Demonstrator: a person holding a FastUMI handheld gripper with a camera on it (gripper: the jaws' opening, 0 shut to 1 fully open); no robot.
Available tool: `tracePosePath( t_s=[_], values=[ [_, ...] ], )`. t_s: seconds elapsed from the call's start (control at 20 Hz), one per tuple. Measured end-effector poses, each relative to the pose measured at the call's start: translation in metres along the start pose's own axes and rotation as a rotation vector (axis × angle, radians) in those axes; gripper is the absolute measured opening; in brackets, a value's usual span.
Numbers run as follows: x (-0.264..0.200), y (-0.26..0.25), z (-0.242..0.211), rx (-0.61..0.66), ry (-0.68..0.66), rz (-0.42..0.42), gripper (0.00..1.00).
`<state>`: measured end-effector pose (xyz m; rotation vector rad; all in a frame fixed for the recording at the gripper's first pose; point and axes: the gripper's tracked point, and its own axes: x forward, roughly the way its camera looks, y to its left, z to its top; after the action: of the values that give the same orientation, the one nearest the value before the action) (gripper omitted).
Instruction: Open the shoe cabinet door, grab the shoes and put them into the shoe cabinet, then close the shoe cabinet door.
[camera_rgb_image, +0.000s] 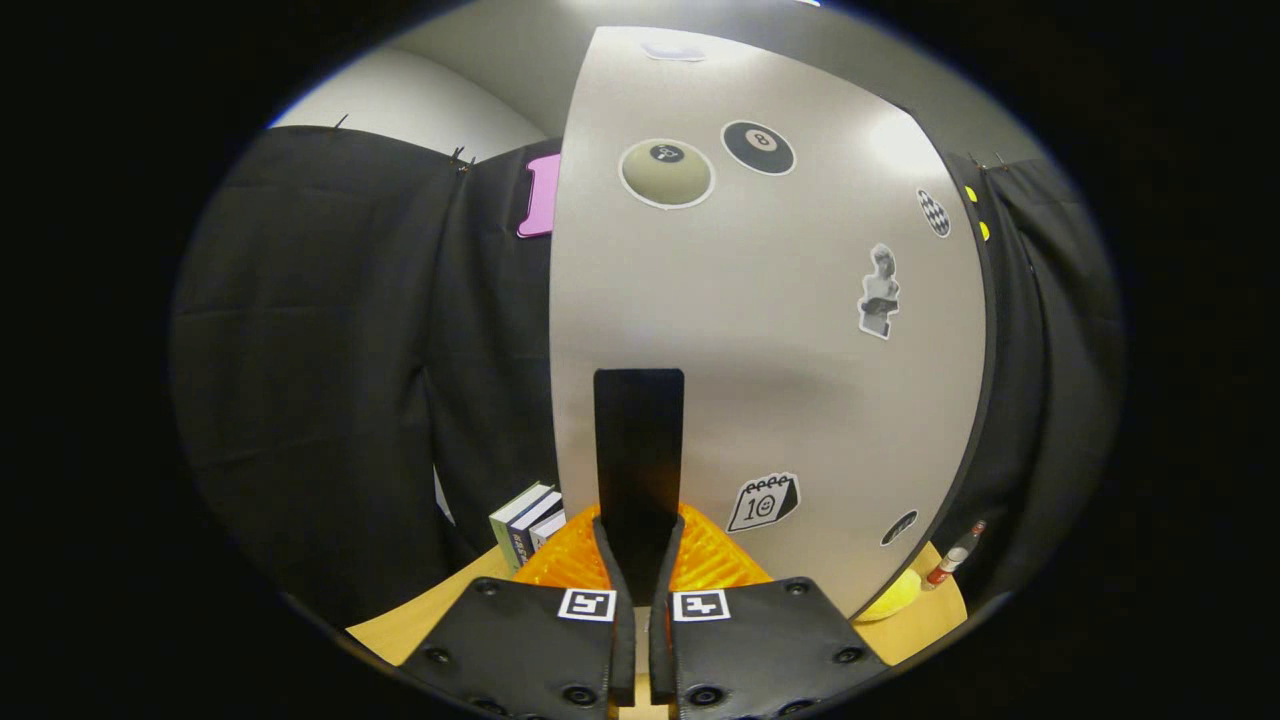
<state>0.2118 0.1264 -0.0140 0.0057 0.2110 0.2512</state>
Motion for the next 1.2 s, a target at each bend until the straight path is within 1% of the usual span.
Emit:
tracePosePath(
  t_s=[0.2, 0.35, 0.65, 1.0, 1.2],
  values=[
    [-0.009, -0.004, 0.0, -0.015, -0.025, 0.01, 0.07],
    [-0.016, -0.007, 0.0, 0.0, -0.032, 0.02, 0.07],
    [-0.028, -0.014, -0.001, 0.006, -0.044, 0.005, 0.07],
    [-0.042, -0.027, -0.001, 0.008, -0.046, 0.009, 0.07],
    [-0.049, -0.038, -0.002, 0.005, -0.048, -0.013, 0.06]
  ],
)
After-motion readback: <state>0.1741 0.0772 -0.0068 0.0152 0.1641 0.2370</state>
